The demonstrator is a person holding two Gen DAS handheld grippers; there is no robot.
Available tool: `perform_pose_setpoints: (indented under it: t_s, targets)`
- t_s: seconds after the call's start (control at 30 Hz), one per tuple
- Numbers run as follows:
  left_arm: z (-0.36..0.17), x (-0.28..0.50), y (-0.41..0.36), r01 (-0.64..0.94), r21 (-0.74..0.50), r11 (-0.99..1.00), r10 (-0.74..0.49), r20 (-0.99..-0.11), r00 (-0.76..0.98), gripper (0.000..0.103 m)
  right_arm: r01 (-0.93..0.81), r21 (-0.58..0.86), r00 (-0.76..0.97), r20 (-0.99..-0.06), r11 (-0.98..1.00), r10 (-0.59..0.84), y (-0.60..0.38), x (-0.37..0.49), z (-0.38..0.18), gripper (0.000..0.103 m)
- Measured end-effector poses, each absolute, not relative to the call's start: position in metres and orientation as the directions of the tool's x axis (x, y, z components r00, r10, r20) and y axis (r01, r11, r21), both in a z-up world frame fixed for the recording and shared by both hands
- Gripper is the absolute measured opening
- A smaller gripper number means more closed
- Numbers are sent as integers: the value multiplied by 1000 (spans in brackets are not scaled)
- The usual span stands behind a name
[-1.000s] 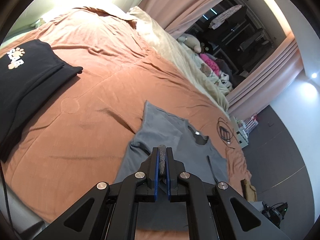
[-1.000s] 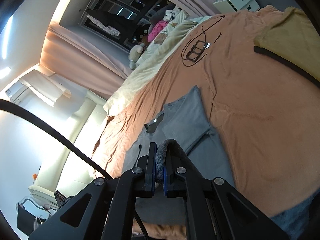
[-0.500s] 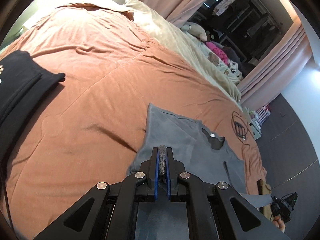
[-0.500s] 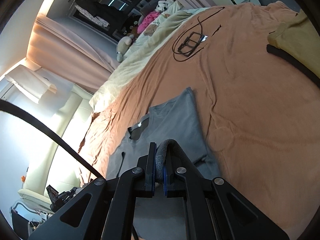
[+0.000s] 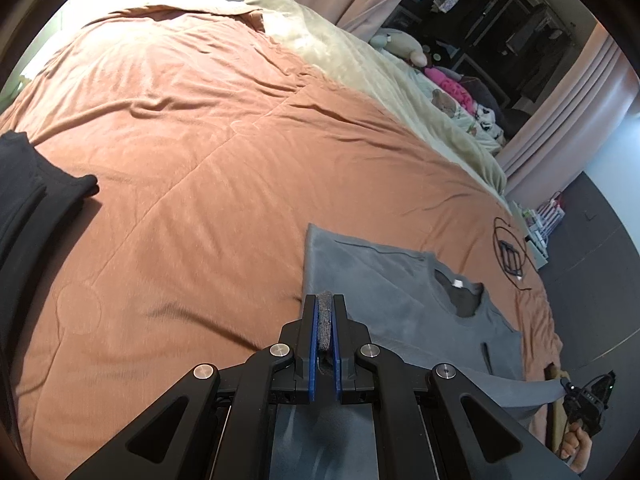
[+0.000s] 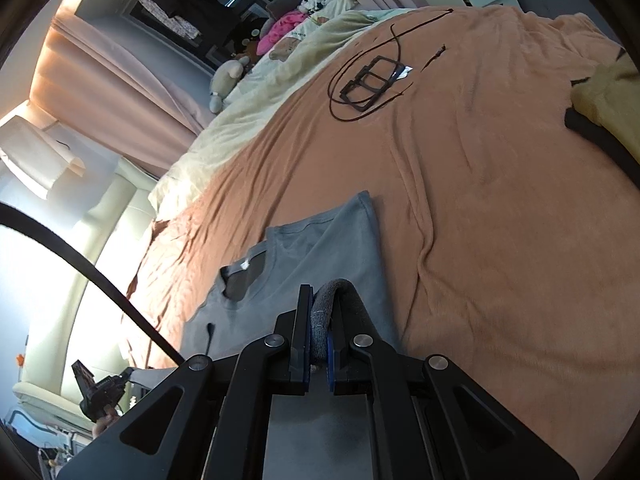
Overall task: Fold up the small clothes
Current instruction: 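Lower the hem near the collar and open both grippers, then press the folded hem flat with both open grippers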
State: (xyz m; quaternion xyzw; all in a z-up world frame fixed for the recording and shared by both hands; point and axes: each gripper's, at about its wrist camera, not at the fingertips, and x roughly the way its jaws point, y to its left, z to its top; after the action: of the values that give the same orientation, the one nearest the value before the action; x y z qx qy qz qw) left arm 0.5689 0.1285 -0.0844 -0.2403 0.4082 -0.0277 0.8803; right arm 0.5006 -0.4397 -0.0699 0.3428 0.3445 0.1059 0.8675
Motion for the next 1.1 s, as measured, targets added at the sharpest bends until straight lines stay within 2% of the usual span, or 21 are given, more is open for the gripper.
perform_pose_setpoints:
  t_s: [0.1, 0.13, 0.2, 0.23, 0.27, 0.3, 0.33, 0.37, 0.67, 0.87, 1.1]
  targets:
    - [-91, 584, 125, -148, -395, 907, -204, -718, 666, 7, 77, 646, 730, -556, 760, 398, -433, 509, -69, 3]
    - [-91, 589, 122, -156, -342, 927, -162, -737, 656, 9, 105, 617, 706, -599, 780, 378, -429, 513, -69, 4]
    - [-93, 592, 121, -144, -321, 936, -160, -753, 638, 28, 120, 574, 674, -647, 810, 358, -423, 516, -68, 6]
    - [-94, 592, 119, -122, -323, 938, -178, -755, 631, 52, 109, 543, 667, -661, 832, 343, -417, 513, -65, 14]
    - [-94, 591, 117, -110, -312, 944, -176, -755, 631, 73, 105, 509, 669, -671, 854, 318, -414, 509, -61, 33]
    - [-93, 590, 115, -101, -295, 950, -167, -755, 633, 79, 101, 478, 672, -679, 873, 294, -410, 506, -58, 47]
    - [-91, 587, 111, -83, -262, 961, -152, -758, 634, 84, 97, 446, 681, -682, 890, 267, -407, 500, -54, 68]
    - [-91, 586, 108, -68, -244, 967, -148, -763, 630, 84, 92, 433, 689, -677, 896, 256, -405, 494, -50, 72]
    - [-124, 582, 83, 55, -124, 991, -135, -869, 476, 85, 39, 280, 617, -762, 959, 197, -381, 468, -40, 72]
    - [-142, 576, 79, 69, -101, 992, -121, -904, 410, 85, 18, 215, 560, -811, 976, 168, -368, 464, -36, 72]
    - [-169, 580, 64, 110, -5, 994, -40, -946, 321, 85, -55, 135, 473, -869, 989, 145, -341, 478, -54, 72]
